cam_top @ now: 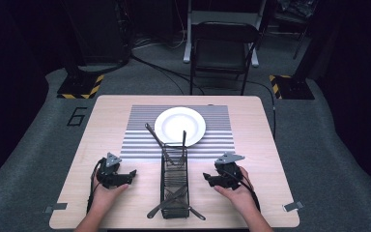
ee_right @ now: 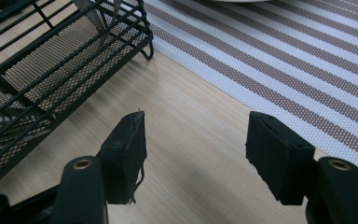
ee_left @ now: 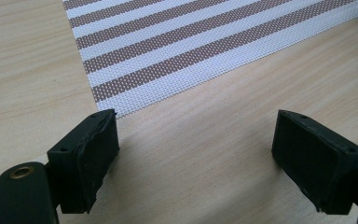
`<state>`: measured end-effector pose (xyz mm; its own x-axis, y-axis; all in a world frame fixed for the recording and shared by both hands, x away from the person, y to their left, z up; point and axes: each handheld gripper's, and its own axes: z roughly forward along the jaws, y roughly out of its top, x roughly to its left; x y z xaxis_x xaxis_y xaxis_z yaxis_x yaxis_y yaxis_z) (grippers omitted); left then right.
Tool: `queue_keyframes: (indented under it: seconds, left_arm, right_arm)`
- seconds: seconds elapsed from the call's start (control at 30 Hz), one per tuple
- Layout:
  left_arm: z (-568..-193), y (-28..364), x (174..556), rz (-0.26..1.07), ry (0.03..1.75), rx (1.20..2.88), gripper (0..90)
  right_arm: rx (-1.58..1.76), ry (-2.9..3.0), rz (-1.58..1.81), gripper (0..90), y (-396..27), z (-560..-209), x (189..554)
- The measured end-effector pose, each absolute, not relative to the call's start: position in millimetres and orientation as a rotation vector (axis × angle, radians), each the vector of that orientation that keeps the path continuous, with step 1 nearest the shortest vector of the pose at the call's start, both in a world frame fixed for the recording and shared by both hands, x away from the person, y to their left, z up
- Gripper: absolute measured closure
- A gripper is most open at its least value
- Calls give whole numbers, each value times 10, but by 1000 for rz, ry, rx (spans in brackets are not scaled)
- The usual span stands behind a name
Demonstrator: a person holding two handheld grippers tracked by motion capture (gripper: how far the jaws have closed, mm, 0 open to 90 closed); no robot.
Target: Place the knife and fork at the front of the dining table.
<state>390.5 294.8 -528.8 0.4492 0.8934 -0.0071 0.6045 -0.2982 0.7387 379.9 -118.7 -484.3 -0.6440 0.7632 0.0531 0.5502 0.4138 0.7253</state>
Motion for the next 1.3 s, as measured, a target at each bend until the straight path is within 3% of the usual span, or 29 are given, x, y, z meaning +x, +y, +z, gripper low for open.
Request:
queue_keyframes:
  seconds: [0.63,0.87,1.3]
  left_arm:
    - [-5286,2949,3903,538,1243,2027,146]
    - [-5286,2949,3904,537,1242,2027,146]
    - [-5287,2949,3904,537,1241,2025,146]
  right_arm:
    - [1150,2394,1157,438,-1239,-4540,3781]
    - [1132,2391,1155,545,-1206,-4434,3820]
    - [1094,2404,1212,611,-1069,-4257,3903]
